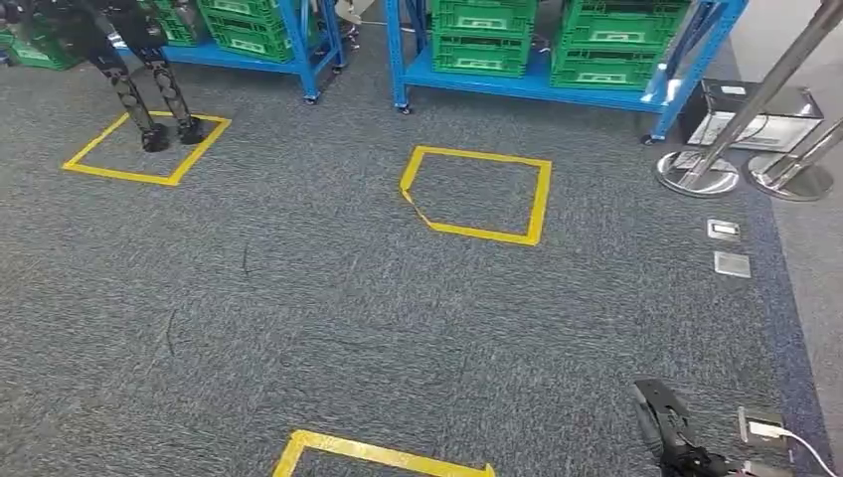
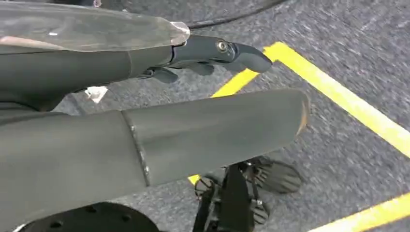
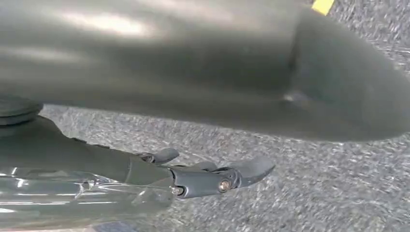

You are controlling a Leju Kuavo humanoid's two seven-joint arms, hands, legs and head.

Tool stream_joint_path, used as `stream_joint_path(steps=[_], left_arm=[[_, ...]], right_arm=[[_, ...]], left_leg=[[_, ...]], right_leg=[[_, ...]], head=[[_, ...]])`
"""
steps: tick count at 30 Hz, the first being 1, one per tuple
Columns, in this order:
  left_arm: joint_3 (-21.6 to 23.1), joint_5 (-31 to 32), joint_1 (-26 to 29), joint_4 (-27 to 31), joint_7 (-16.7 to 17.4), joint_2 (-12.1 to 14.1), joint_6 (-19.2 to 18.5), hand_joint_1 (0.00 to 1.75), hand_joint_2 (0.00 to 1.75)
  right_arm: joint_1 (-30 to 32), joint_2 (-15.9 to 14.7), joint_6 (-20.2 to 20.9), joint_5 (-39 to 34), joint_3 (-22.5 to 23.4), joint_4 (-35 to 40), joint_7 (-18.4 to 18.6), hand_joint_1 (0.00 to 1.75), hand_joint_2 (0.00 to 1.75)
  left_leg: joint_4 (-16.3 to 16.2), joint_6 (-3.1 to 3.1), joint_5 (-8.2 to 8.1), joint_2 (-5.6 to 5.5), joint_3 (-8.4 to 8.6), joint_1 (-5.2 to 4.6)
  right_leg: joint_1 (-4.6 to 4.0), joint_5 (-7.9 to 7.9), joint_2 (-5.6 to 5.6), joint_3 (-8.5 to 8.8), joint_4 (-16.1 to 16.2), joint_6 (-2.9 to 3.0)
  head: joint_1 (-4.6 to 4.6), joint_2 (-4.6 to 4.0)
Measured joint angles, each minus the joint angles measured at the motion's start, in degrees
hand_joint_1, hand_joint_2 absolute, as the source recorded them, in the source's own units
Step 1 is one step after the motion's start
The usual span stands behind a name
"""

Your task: Take the parts from the cabinet and place them on the table.

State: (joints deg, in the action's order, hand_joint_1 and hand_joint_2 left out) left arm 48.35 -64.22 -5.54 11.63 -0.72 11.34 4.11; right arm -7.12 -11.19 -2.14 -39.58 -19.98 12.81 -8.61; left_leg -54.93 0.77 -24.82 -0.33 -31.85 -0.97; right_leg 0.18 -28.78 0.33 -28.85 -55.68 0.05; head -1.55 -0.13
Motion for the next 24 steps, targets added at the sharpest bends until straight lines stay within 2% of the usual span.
stream_joint_path(steps=[4, 6, 16, 17, 18, 19, 20, 22, 23, 24], left_arm=[[0.0, 0.0, 0.0, 0.0, 0.0, 0.0, 0.0, 0.0, 0.0], [0.0, 0.0, 0.0, 0.0, 0.0, -0.1, 0.0, 0.0, 0.0], [0.0, 0.0, 0.0, 0.0, 0.0, -0.2, 0.0, 0.0, 0.0], [0.0, 0.0, -0.1, 0.0, 0.0, -0.1, 0.0, 0.0, 0.0], [0.0, 0.0, -0.1, 0.0, 0.0, -0.1, 0.0, 0.0, 0.0], [0.0, -0.1, 0.0, 0.0, 0.0, -0.3, 0.0, 0.0, 0.0], [0.0, -0.1, -0.1, 0.0, 0.0, -0.3, 0.0, 0.0, 0.0], [0.0, -0.1, -0.2, 0.0, 0.1, -0.3, 0.0, 0.0, 0.0], [0.0, -0.1, -0.2, 0.0, 0.1, -0.4, 0.0, 0.0, 0.0], [0.0, -0.1, -0.1, 0.0, 0.1, -0.5, 0.0, 0.0, 0.0]], right_arm=[[0.0, 0.0, 0.0, 0.0, 0.0, 0.0, 0.0, 0.0, 0.0], [0.0, 0.0, 0.0, 0.0, 0.0, 0.0, 0.0, 0.0, 0.0], [-0.1, 0.0, 0.0, -0.5, 0.0, -0.1, 0.0, 0.0, 0.0], [-0.1, 0.0, 0.0, -0.6, 0.0, -0.1, -0.1, 0.0, 0.0], [-0.1, 0.0, 0.0, -0.7, 0.0, -0.1, -0.1, 0.0, 0.0], [0.0, -0.2, 0.1, -0.7, 0.0, -0.1, -0.2, 0.0, 0.0], [-0.1, -0.2, 0.1, -0.7, 0.0, -0.1, -0.2, 0.0, 0.0], [-0.2, -0.3, 0.0, -0.7, 0.0, -0.1, -0.2, 0.0, 0.0], [-0.1, -0.3, 0.0, -0.7, 0.0, -0.2, -0.1, 0.0, 0.0], [0.1, -0.3, 0.0, -0.7, 0.0, -0.2, -0.1, 0.0, 0.0]], left_leg=[[-0.1, 0.31, -0.13, -0.01, 0.01, 0.0], [-0.1, 0.37, -0.16, -0.01, 0.01, 0.0], [-0.1, 0.54, -0.08, 0.0, 0.04, 0.08], [-0.2, 0.96, -0.24, -0.02, 0.02, -0.19], [1.4, 1.79, 0.29, 0.0, 0.79, 0.2], [3.1, 1.62, 0.99, 0.32, 2.01, 0.83], [4.3, 1.91, 1.31, 0.36, 2.68, 0.9], [4.6, 1.84, 1.54, 0.57, 2.81, 1.21], [4.5, 1.71, 1.48, 0.59, 2.81, 1.4], [4.5, 1.3, 1.41, 0.58, 2.81, 1.72]], right_leg=[[0.0, 0.06, 0.0, 0.27, 0.4, -0.15], [0.0, 0.14, 0.0, 0.36, 0.6, -0.41], [0.04, 0.22, -0.01, 0.39, 0.7, -0.52], [0.36, 0.54, 0.0, 0.58, 1.5, -1.06], [0.03, 0.67, 0.0, 1.1, 1.9, -1.62], [0.03, 0.33, -0.04, 1.31, 1.4, -1.42], [-0.15, -1.37, -0.03, 0.17, -1.0, -1.45], [0.28, -5.77, -0.01, -4.63, -10.2, -1.79], [0.67, -6.87, -0.03, -6.5, -13.6, -2.13], [1.15, -6.7, -0.05, -7.48, -15.0, -2.53]], head=[[-0.07, 0.0], [-0.09, 0.0], [-0.06, 0.0], [-0.07, 0.0], [0.04, 0.0], [-0.15, 0.0], [-0.33, -0.02], [-0.63, 0.0], [-0.76, 0.0], [-0.85, 0.0]])
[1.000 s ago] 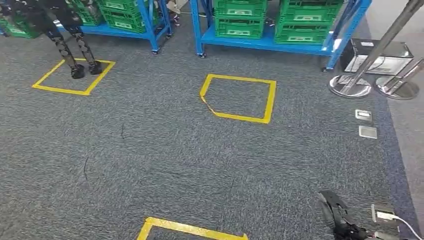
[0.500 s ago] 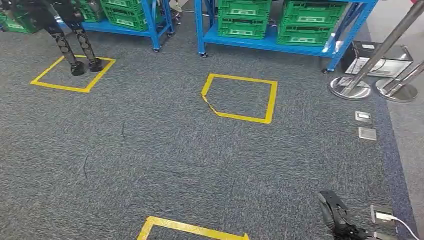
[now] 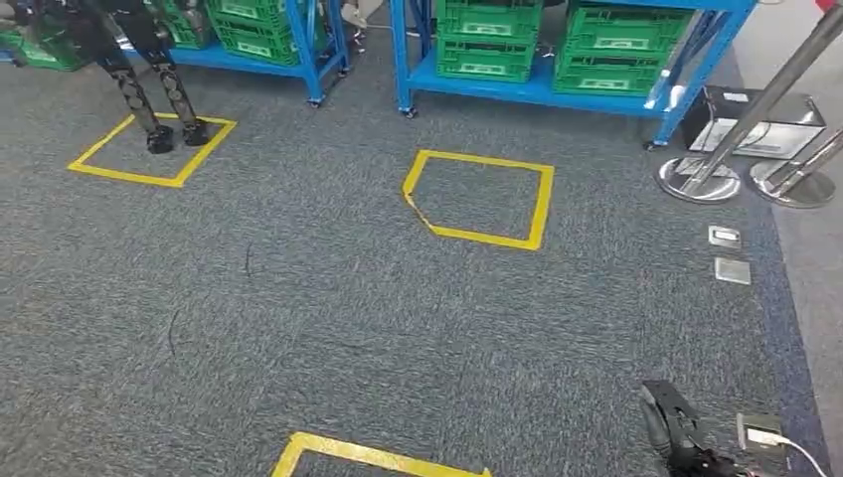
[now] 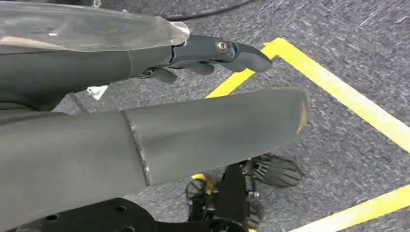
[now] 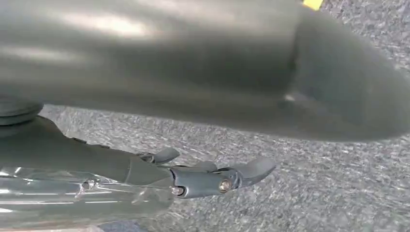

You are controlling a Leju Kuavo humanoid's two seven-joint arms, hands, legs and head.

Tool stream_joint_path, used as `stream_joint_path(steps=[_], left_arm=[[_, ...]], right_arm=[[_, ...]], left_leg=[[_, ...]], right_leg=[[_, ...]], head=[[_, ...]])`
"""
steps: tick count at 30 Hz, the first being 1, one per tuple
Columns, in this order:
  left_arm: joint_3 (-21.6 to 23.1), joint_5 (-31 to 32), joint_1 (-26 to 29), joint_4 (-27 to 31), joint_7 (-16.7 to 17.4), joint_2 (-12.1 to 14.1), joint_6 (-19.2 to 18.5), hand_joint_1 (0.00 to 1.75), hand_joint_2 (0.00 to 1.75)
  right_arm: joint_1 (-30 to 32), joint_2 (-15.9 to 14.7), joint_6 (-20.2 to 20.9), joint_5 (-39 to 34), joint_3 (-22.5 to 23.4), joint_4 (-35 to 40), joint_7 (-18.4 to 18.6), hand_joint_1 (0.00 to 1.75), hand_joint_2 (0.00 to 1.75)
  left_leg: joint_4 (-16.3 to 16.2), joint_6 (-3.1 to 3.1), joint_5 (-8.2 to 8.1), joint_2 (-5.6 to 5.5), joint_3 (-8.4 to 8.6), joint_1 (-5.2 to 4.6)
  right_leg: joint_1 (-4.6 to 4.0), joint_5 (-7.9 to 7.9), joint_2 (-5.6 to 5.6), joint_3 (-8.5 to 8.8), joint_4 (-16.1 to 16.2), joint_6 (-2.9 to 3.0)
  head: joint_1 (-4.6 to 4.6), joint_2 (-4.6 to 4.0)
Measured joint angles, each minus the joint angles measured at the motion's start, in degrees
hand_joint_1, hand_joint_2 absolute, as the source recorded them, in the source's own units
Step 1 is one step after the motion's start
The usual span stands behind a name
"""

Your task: Take the parts from the cabinet and place them on the table.

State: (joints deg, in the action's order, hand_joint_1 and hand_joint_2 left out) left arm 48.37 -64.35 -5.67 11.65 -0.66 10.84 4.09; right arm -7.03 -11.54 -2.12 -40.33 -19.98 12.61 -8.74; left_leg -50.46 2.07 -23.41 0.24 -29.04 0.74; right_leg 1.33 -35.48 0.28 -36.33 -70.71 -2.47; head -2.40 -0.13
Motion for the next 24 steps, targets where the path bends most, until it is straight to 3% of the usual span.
stream_joint_path(steps=[1, 2, 4, 5, 6, 7, 8, 10, 11, 13, 14, 15, 16, 17, 19, 20, 21, 22, 23, 24], left_arm=[[0.0, 0.0, 0.1, 0.0, 0.0, -0.1, 0.0, 0.0, 0.0], [0.0, 0.0, 0.1, 0.0, 0.0, -0.1, 0.0, 0.0, 0.0], [0.0, 0.0, 0.1, 0.0, 0.0, -0.2, 0.0, 0.0, 0.0], [0.0, 0.0, 0.1, -0.1, 0.0, 0.5, 0.0, 0.0, 0.0], [0.0, 0.0, 0.0, 0.0, 0.1, 0.4, -0.1, 0.0, 0.0], [0.0, 0.0, -0.1, 0.0, 0.2, 0.6, 0.0, 0.0, 0.0], [0.0, 0.0, -0.1, 0.0, 0.2, 0.5, 0.0, 0.0, 0.0], [0.0, 0.0, -0.1, 0.0, 0.2, 0.5, 0.0, 0.0, 0.0], [0.0, 0.0, 0.0, 0.0, 0.2, 0.4, 0.0, 0.0, 0.0], [0.0, 0.0, -0.1, 0.0, 0.2, 0.3, 0.0, 0.0, 0.0], [0.0, 0.0, -0.1, 0.0, 0.2, 0.3, 0.0, 0.0, 0.0], [0.0, 0.0, 0.0, 0.0, 0.2, 0.2, 0.0, 0.0, 0.0], [0.0, 0.0, 0.1, 0.0, 0.2, 0.2, 0.0, 0.0, 0.0], [0.0, 0.0, 0.1, 0.0, 0.2, 0.2, 0.0, 0.0, 0.0], [0.0, 0.0, 0.1, 0.0, 0.2, 0.3, 0.0, 0.0, 0.0], [0.1, 0.0, 0.1, 0.0, 0.2, 0.6, 0.0, 0.0, 0.0], [0.1, 0.0, 0.0, 0.0, 0.2, 0.6, 0.0, 0.0, 0.0], [0.1, 0.0, -0.1, 0.0, 0.2, 0.7, 0.0, 0.0, 0.0], [0.1, 0.0, -0.1, 0.0, 0.2, 0.5, 0.0, 0.0, 0.0], [0.1, 0.0, 0.0, 0.0, 0.2, 0.5, 0.0, 0.0, 0.0]], right_arm=[[0.0, 0.0, 0.0, 0.0, 0.0, 0.0, 0.0, 0.0, 0.0], [0.0, 0.0, 0.0, 0.0, 0.0, 0.0, 0.0, 0.0, 0.0], [0.0, 0.0, 0.0, 0.0, 0.0, 0.0, 0.0, 0.0, 0.0], [0.0, 0.3, 0.0, 0.0, 0.0, -0.1, 0.0, 0.0, 0.0], [-0.1, 0.5, 0.0, 0.0, 0.0, -0.1, 0.0, 0.0, 0.0], [0.0, 0.3, 0.0, 0.0, 0.0, -0.1, 0.1, 0.0, 0.0], [0.0, 0.3, 0.0, 0.0, 0.0, -0.1, 0.1, 0.0, 0.0], [-0.1, 0.3, 0.0, 0.0, 0.0, -0.1, 0.0, 0.0, 0.0], [-0.1, 0.3, 0.0, 0.0, 0.0, -0.1, 0.0, 0.0, 0.0], [-0.1, 0.3, 0.0, 0.0, 0.0, -0.1, 0.0, 0.0, 0.0], [-0.1, 0.3, 0.0, 0.0, 0.0, -0.2, 0.0, 0.0, 0.0], [-0.1, 0.3, 0.0, 0.0, 0.0, -0.2, 0.0, 0.0, 0.0], [-0.1, 0.3, 0.0, 0.0, 0.0, -0.2, 0.0, 0.0, 0.0], [-0.2, 0.3, 0.0, 0.0, 0.0, -0.2, 0.0, 0.0, 0.0], [-0.2, 0.3, 0.0, 0.0, 0.0, -0.2, 0.0, 0.0, 0.0], [-0.2, 0.4, 0.0, 0.0, 0.0, -0.2, 0.0, 0.0, 0.0], [-0.2, 0.5, 0.0, 0.0, 0.0, -0.2, 0.0, 0.0, 0.0], [-0.2, 0.5, 0.0, 0.0, 0.0, -0.2, 0.0, 0.0, 0.0], [-0.2, 0.4, 0.0, 0.0, 0.0, -0.2, 0.1, 0.0, 0.0], [-0.3, 0.4, 0.0, 0.0, 0.0, -0.2, 0.0, 0.0, 0.0]], left_leg=[[-0.2, -0.48, -0.12, -0.02, 0.0, 0.33], [-0.6, -1.04, -0.36, -0.03, -0.02, 0.8], [-2.4, -2.75, -1.46, -0.04, -0.26, 1.91], [-3.0, -3.44, -1.79, -0.15, -0.44, 1.48], [-4.4, -4.04, -2.46, -0.27, -0.8, 1.81], [-4.2, -4.17, -2.29, -0.27, -0.82, 1.47], [-4.2, -4.25, -2.24, -0.43, -0.82, 1.64], [-5.0, -4.54, -2.89, -0.41, -0.97, 1.89], [-7.9, -4.32, -4.82, -0.34, -2.33, 1.82], [-17.1, -3.95, -9.32, -0.35, -6.91, 1.49], [-21.6, -3.59, -10.85, -0.34, -9.26, 1.19], [-24.0, -3.12, -11.08, -0.35, -10.59, 0.85], [-23.6, -2.36, -9.9, -0.39, -10.64, 0.34], [-20.5, -1.39, -7.69, -0.42, -9.44, -0.29], [-10.2, 0.91, -2.5, -0.63, -4.91, -2.02], [-6.6, 2.03, -2.03, -0.82, -3.49, -2.9], [-5.7, 1.99, -2.17, -0.39, -2.93, -2.81], [-5.4, 1.38, -2.09, -0.35, -2.84, -2.91], [-4.7, -1.75, -2.0, -0.44, -2.61, -2.58], [-4.7, -2.83, -2.0, -0.46, -2.46, -2.47]], right_leg=[[0.48, 1.48, -0.03, 0.4, 1.4, -0.4], [1.03, 3.88, -0.11, 1.93, 4.9, -0.94], [2.51, 8.6, -0.43, 6.93, 15.3, -2.74], [2.01, 7.18, 0.19, 6.72, 14.4, -3.23], [2.01, 7.28, 0.6, 6.3, 14.4, -2.01], [2.01, 7.02, 0.62, 6.09, 13.5, -0.85], [1.81, 6.84, 0.56, 6.06, 13.2, -0.48], [1.64, 6.97, 0.58, 5.8, 13.0, 0.52], [1.44, 7.07, 0.55, 5.82, 13.1, 0.87], [0.94, 7.21, 0.42, 5.61, 13.2, 1.23], [0.58, 7.19, 0.35, 5.52, 13.2, 1.34], [0.18, 7.16, 0.34, 5.52, 13.2, 1.48], [-0.21, 7.13, 0.38, 5.57, 13.2, 1.69], [-0.5, 7.07, 0.45, 5.65, 13.3, 1.85], [-0.82, 7.06, 0.62, 5.89, 13.4, 1.94], [-0.77, 7.09, 0.64, 5.99, 13.7, 1.98], [-1.15, 7.04, 0.71, 5.95, 13.7, 1.9], [-0.93, 7.03, 0.67, 5.92, 13.8, 1.88], [-1.41, 6.42, 0.6, 5.93, 13.6, 3.18], [-1.31, 6.63, 0.55, 6.01, 13.6, 3.73]], head=[[0.0, 0.0], [-0.05, 0.0], [-0.29, 0.0], [-0.6, 0.0], [-1.51, 0.0], [-0.61, 0.0], [0.35, 0.0], [0.78, 0.0], [1.29, 0.0], [1.42, 0.0], [1.42, 0.0], [1.42, 0.0], [1.4, 0.0], [1.4, 0.0], [1.42, 0.0], [1.33, 0.0], [1.36, 0.0], [1.38, 0.0], [1.31, 0.0], [1.29, 0.0]])
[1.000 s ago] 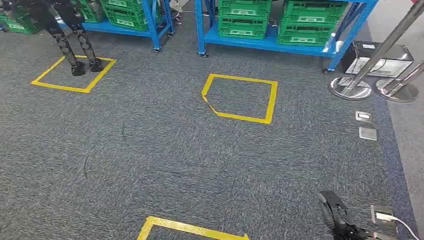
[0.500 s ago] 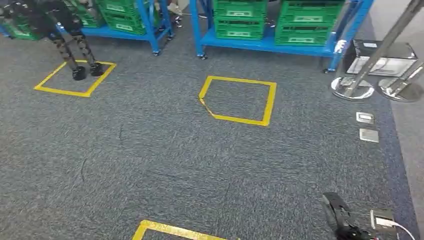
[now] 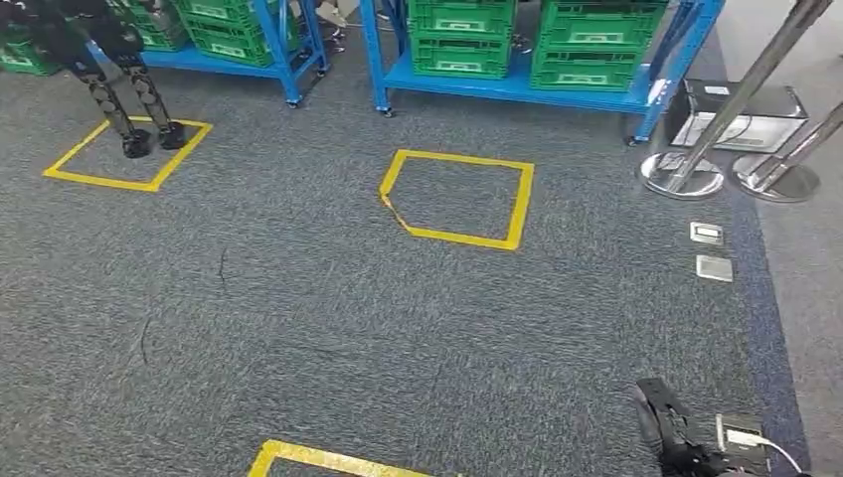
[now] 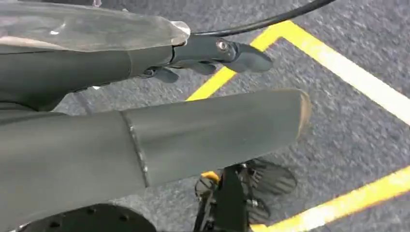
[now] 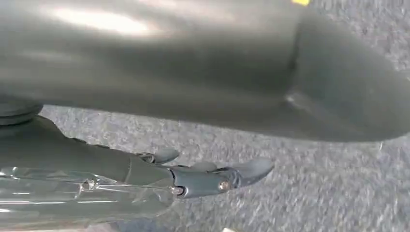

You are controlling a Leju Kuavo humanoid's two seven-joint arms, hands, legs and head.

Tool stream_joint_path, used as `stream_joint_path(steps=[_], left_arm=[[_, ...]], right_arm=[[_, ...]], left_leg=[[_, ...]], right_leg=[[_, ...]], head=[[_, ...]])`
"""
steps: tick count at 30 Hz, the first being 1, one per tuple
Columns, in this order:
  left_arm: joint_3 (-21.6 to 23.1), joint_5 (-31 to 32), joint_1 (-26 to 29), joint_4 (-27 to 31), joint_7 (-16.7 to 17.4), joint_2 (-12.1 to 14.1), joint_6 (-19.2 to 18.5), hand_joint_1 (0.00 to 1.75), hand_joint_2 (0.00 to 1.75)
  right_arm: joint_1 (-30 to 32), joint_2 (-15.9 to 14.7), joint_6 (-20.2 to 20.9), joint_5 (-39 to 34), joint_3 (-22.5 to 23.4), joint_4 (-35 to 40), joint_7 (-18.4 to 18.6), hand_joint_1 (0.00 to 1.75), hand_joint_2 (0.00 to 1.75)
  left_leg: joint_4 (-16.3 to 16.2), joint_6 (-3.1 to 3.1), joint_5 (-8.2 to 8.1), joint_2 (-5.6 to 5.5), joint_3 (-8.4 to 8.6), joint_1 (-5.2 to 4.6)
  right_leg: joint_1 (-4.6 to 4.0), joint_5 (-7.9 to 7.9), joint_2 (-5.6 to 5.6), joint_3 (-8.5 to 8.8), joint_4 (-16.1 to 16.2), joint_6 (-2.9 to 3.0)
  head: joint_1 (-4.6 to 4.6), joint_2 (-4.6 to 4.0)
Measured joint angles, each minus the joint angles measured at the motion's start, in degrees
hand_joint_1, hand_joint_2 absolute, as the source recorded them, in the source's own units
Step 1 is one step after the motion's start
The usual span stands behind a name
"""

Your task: Take the parts from the cabinet and place them on the table.

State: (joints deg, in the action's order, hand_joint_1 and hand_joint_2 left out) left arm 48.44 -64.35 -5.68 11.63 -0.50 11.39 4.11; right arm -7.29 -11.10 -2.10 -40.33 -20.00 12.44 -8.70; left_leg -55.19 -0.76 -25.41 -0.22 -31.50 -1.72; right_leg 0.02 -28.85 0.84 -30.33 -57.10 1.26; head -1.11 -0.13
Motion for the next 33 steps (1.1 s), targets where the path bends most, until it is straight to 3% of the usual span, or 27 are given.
stream_joint_path(steps=[1, 5, 15, 33], left_arm=[[0.0, 0.0, 0.1, 0.0, 0.0, 0.0, 0.0, 0.0, 0.0], [0.0, 0.0, 0.1, 0.0, 0.0, -0.2, 0.0, 0.0, 0.0], [0.1, 0.0, 0.1, 0.0, 0.0, -0.3, 0.0, 0.0, 0.0], [0.1, 0.0, 0.1, 0.0, 0.0, -0.3, 0.0, 0.0, 0.0]], right_arm=[[0.0, 0.0, 0.0, 0.0, 0.0, 0.0, -0.1, 0.0, 0.0], [-0.2, -0.1, -0.1, 0.0, 0.0, 0.0, 0.0, 0.0, 0.0], [-0.2, -0.1, -0.1, 0.0, 0.0, 0.0, -0.1, 0.0, 0.0], [0.0, -0.1, -0.1, -0.4, 0.0, 0.0, -0.2, 0.0, 0.0]], left_leg=[[0.0, 1.14, -0.17, 0.0, 0.1, -0.15], [-0.1, 1.44, -0.17, -0.04, 0.1, -0.09], [-0.1, 1.77, -0.21, -0.02, 0.09, -0.09], [-0.1, 1.76, -0.2, -0.02, 0.12, 0.27]], right_leg=[[0.07, -0.01, 0.01, 0.1, 0.1, -0.17], [-0.02, 0.22, -0.02, 0.47, 0.7, -0.64], [0.01, 0.41, -0.01, 0.68, 1.1, -1.05], [-0.14, 0.4, -0.01, 0.67, 1.1, -1.04]], head=[[0.11, 0.0], [-0.28, 0.0], [-0.29, 0.0], [-0.26, 0.0]])
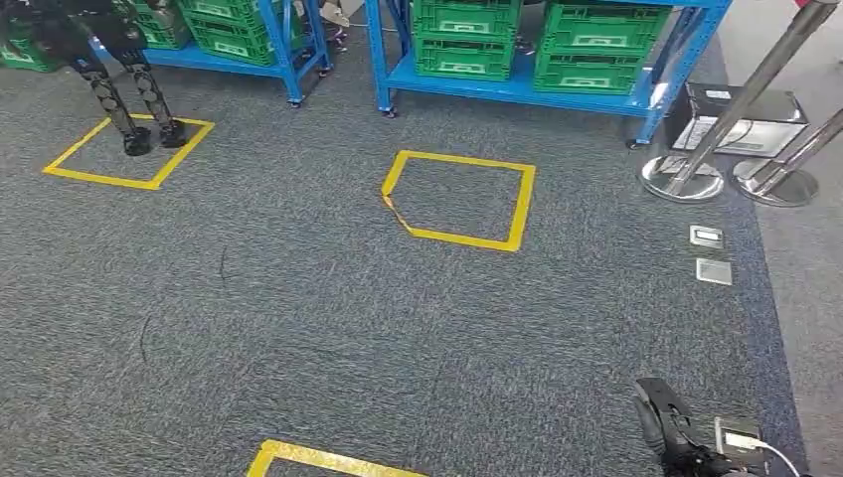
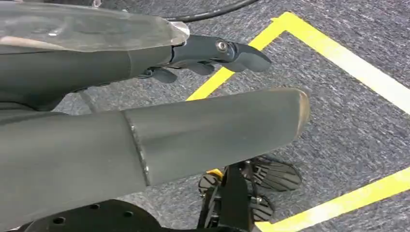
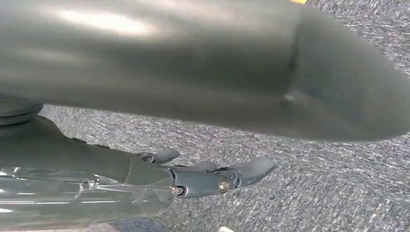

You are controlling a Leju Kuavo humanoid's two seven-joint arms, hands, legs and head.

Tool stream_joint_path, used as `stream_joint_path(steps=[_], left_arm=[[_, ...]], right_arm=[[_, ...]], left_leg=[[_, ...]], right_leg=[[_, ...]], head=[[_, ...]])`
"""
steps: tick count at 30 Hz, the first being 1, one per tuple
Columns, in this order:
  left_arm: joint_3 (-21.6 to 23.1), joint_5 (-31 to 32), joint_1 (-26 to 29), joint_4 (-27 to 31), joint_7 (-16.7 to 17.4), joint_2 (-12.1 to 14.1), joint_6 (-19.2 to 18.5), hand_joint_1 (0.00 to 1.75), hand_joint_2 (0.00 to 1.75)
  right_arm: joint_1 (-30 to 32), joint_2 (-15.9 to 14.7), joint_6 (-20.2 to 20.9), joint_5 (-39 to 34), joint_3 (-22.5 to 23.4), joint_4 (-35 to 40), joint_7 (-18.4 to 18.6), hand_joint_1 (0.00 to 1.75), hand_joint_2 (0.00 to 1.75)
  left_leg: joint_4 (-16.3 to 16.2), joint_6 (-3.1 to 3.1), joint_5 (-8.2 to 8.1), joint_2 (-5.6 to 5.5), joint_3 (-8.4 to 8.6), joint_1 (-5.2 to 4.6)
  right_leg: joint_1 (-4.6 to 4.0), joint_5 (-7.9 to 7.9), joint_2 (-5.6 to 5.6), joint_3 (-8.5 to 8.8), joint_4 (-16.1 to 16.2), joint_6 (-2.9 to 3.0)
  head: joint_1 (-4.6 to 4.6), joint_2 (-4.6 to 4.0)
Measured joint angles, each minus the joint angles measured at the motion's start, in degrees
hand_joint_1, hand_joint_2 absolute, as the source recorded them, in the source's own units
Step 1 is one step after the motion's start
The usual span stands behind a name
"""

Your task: Take the parts from the cabinet and place them on the table.

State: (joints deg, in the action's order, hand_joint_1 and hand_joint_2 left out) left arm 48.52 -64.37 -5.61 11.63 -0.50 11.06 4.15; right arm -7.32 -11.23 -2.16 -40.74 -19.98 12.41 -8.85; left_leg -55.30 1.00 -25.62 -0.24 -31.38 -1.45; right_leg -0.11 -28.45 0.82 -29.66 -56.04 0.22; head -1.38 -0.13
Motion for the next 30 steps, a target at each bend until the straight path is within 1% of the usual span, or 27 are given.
stream_joint_path(steps=[30], left_arm=[[0.9, 0.2, 0.0, 0.0, 0.0, -0.2, 0.0, 0.0, 0.0]], right_arm=[[0.4, 0.0, 0.0, -1.0, 0.0, 0.0, 0.1, 0.0, 0.0]], left_leg=[[0.0, 0.0, 0.0, 0.01, 0.0, 0.02]], right_leg=[[-0.02, 0.0, 0.0, 0.0, 0.0, 0.0]], head=[[0.0, 0.0]])
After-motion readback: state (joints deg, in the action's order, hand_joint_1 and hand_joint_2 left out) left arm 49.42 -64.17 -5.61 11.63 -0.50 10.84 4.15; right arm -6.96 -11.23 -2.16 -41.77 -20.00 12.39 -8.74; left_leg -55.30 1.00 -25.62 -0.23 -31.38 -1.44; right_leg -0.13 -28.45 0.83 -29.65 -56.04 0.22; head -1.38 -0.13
